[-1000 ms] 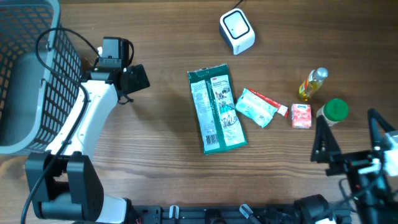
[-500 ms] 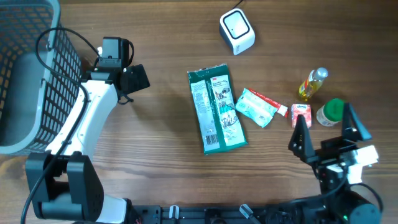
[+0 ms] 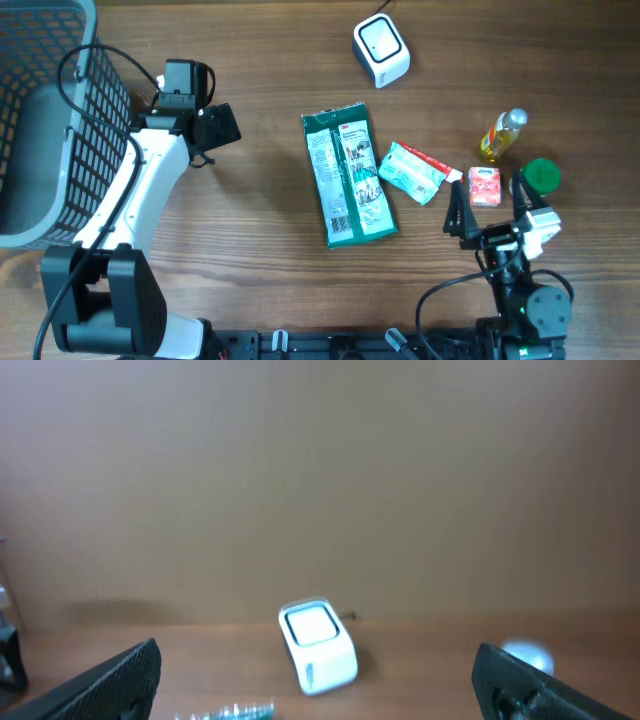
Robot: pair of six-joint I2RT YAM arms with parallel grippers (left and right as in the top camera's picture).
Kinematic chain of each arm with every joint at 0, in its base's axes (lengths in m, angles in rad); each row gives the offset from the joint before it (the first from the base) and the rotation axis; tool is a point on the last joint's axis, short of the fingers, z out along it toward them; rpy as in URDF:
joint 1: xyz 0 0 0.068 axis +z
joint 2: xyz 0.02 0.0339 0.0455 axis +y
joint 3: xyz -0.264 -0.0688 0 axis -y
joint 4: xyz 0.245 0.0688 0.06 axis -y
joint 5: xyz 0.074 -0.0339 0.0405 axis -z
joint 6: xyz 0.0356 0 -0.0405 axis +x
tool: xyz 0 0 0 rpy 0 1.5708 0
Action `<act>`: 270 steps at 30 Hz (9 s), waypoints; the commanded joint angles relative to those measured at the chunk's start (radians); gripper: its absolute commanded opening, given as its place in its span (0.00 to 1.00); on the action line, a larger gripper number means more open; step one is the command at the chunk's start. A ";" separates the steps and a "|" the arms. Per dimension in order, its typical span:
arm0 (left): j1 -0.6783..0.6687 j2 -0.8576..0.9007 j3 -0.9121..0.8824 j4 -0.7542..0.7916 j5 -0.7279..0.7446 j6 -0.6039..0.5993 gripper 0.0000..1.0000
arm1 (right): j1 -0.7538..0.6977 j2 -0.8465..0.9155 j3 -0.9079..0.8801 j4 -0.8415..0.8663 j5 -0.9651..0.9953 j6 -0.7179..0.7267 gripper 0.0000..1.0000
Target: Scan the item barcode
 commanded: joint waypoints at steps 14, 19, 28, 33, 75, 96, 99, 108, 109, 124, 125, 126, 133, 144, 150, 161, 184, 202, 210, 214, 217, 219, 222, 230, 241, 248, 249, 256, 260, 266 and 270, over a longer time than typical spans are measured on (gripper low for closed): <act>0.003 0.001 0.003 0.000 -0.012 0.013 1.00 | -0.006 -0.016 -0.020 -0.192 -0.006 0.013 1.00; 0.003 0.001 0.003 0.000 -0.012 0.013 1.00 | -0.006 -0.016 -0.020 -0.192 -0.006 0.012 1.00; 0.003 0.001 0.003 0.000 -0.012 0.013 1.00 | -0.006 -0.016 -0.020 -0.192 -0.006 0.013 0.99; 0.003 0.001 0.003 0.000 -0.012 0.013 1.00 | -0.006 -0.016 -0.020 -0.192 -0.006 0.013 1.00; 0.002 -1.115 -0.116 -0.289 0.078 0.002 1.00 | -0.006 -0.016 -0.020 -0.192 -0.006 0.013 1.00; 0.002 -1.631 -0.837 0.924 0.225 0.002 1.00 | -0.006 -0.016 -0.020 -0.192 -0.006 0.013 1.00; 0.002 -1.635 -0.933 1.066 0.247 0.002 1.00 | -0.006 -0.016 -0.020 -0.192 -0.006 0.013 1.00; 0.002 -1.635 -1.141 1.205 0.247 0.002 1.00 | -0.006 -0.016 -0.020 -0.192 -0.006 0.013 1.00; 0.002 -1.635 -1.156 1.205 0.245 0.003 1.00 | -0.006 -0.016 -0.020 -0.192 -0.006 0.013 1.00; 0.032 -1.635 -1.195 0.751 0.201 0.045 1.00 | -0.006 -0.016 -0.020 -0.192 -0.006 0.013 1.00; 0.032 -1.635 -1.195 0.733 0.201 0.063 1.00 | -0.006 -0.016 -0.020 -0.192 -0.006 0.013 1.00; 0.033 -1.635 -1.195 0.711 0.201 0.088 1.00 | -0.006 -0.016 -0.020 -0.192 -0.006 0.013 1.00; 0.033 -1.635 -1.195 0.641 0.217 0.312 1.00 | -0.006 -0.016 -0.020 -0.192 -0.006 0.013 1.00; 0.033 -1.635 -1.195 0.642 0.219 0.357 1.00 | -0.006 -0.016 -0.020 -0.192 -0.006 0.013 1.00; 0.033 -1.634 -1.195 0.642 0.219 0.357 1.00 | -0.006 -0.016 -0.020 -0.192 -0.006 0.013 1.00; 0.033 -1.634 -1.195 0.642 0.219 0.357 1.00 | -0.006 -0.016 -0.020 -0.192 -0.006 0.013 1.00; 0.033 -1.634 -1.195 0.642 0.219 0.357 1.00 | -0.006 -0.016 -0.020 -0.197 0.049 0.007 1.00; 0.033 -1.634 -1.195 0.642 0.219 0.357 1.00 | -0.006 -0.016 -0.020 -0.195 0.013 -0.270 1.00; 0.033 -1.634 -1.195 0.642 0.219 0.357 1.00 | -0.006 -0.016 -0.020 -0.195 0.014 -0.270 1.00; 0.033 -1.633 -1.195 0.642 0.219 0.357 1.00 | -0.006 -0.016 -0.020 -0.195 0.013 -0.270 1.00; 0.033 -1.633 -1.195 0.642 0.219 0.357 1.00 | -0.006 -0.016 -0.020 -0.195 0.013 -0.270 1.00; 0.033 -1.633 -1.195 0.642 0.219 0.357 1.00 | -0.006 -0.016 -0.020 -0.195 0.013 -0.270 0.99; 0.033 -1.633 -1.195 0.642 0.219 0.357 1.00 | -0.006 -0.016 -0.020 -0.195 0.013 -0.270 1.00; 0.033 -1.633 -1.195 0.642 0.219 0.357 1.00 | -0.006 -0.016 -0.020 -0.195 0.013 -0.270 1.00; 0.033 -1.633 -1.195 0.642 0.219 0.357 1.00 | -0.006 -0.016 -0.020 -0.195 0.013 -0.270 1.00; 0.033 -1.633 -1.195 0.642 0.219 0.357 1.00 | -0.006 -0.016 -0.020 -0.195 0.014 -0.270 1.00; 0.033 -1.633 -1.195 0.642 0.220 0.357 1.00 | -0.006 -0.016 -0.020 -0.195 0.013 -0.270 1.00; 0.033 -1.633 -1.195 0.642 0.219 0.357 1.00 | -0.006 -0.016 -0.020 -0.195 0.013 -0.270 1.00; 0.033 -1.633 -1.195 0.642 0.219 0.357 1.00 | -0.006 -0.016 -0.020 -0.195 0.013 -0.270 1.00; 0.033 -1.633 -1.195 0.642 0.219 0.357 1.00 | -0.006 -0.016 -0.020 -0.195 0.013 -0.270 1.00; 0.033 -1.633 -1.195 0.642 0.219 0.357 1.00 | -0.006 -0.016 -0.020 -0.195 0.013 -0.270 1.00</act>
